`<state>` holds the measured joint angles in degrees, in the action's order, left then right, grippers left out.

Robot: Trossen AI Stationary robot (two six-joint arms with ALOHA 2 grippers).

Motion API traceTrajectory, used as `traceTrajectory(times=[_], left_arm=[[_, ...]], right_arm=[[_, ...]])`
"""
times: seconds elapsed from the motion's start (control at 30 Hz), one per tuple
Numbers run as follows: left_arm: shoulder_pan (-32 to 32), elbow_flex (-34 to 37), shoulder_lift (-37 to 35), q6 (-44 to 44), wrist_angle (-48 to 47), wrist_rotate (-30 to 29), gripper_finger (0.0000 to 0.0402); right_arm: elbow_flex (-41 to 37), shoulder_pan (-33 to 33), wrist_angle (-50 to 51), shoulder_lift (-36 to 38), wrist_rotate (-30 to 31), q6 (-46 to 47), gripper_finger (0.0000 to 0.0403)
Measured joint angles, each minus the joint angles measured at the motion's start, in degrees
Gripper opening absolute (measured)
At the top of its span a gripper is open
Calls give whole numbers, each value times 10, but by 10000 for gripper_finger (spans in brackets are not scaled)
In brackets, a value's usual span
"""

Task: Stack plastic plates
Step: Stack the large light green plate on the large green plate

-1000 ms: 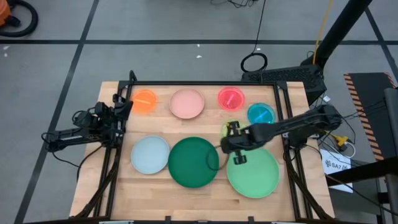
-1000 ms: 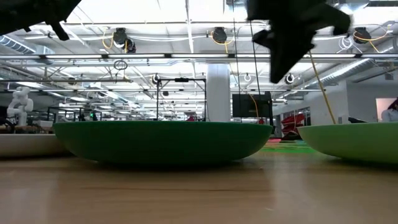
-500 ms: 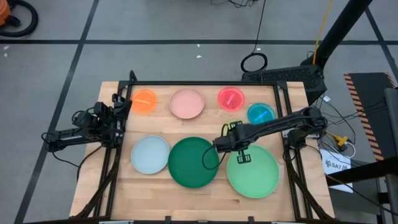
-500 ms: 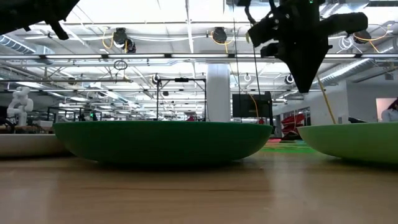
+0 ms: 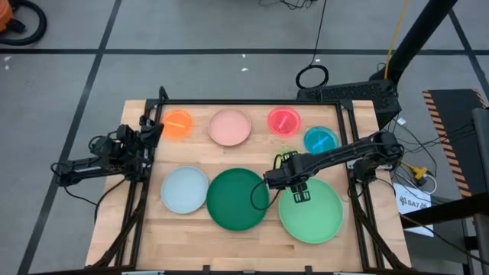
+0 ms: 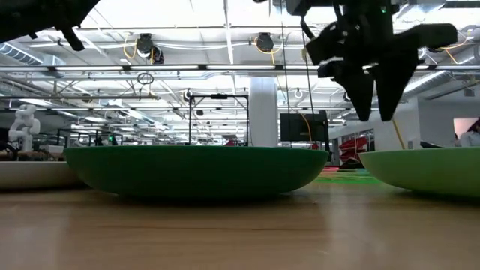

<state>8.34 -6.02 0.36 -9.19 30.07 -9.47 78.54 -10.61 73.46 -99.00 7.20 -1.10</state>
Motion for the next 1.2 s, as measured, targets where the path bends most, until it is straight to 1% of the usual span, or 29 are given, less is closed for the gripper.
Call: traceTrajectory(times=[0.07,0.17,0.27,0.43,0.57,0.87,1.2], left_arm=[[0,0,0,0,1,0,5],[0,0,0,0,1,3,5],[0,0,0,-1,1,3,5],[0,0,0,-1,1,4,5],[0,0,0,0,1,4,5],[0,0,0,0,1,4,5],[0,0,0,4,2,4,5]], right_arm=[[-14,0,-17,0,-8,-14,193],[-37,3,-58,0,-34,-28,196],[-58,4,-89,0,-45,-37,189],[-93,7,-126,0,-44,-48,177],[-117,16,-153,0,-45,-47,174],[-128,31,-197,0,-47,-58,173],[-128,30,-225,0,-77,-58,169]])
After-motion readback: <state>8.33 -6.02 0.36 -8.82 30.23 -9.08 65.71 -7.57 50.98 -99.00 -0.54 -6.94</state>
